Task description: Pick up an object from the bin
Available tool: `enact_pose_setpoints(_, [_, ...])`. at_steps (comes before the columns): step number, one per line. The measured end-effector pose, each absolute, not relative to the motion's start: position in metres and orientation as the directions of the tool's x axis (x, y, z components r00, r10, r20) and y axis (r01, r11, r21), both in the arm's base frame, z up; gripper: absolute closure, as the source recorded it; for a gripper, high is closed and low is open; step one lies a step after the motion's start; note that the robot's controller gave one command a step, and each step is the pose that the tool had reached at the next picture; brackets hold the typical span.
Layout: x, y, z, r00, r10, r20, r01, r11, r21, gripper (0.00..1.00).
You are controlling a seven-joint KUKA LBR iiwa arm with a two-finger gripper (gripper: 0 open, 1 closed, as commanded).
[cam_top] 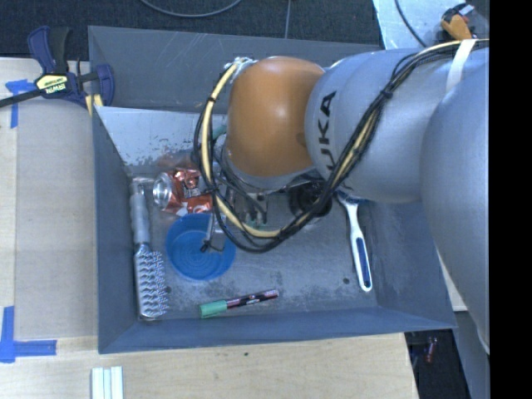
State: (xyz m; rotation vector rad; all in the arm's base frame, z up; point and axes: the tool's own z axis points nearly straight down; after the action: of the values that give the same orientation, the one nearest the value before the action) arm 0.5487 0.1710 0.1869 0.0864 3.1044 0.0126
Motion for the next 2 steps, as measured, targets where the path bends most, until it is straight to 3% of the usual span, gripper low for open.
enact_pose_setpoints(1, [0.577, 0.181, 0.100, -0.993, -0.114, -0.023, -0.114, 0.993, 0.003, 0.00])
enact_pose_setpoints(2, [0.603, 0.226, 0.114, -0.999, 0.002, -0.049, 0.002, 1.000, 0.013, 0.00])
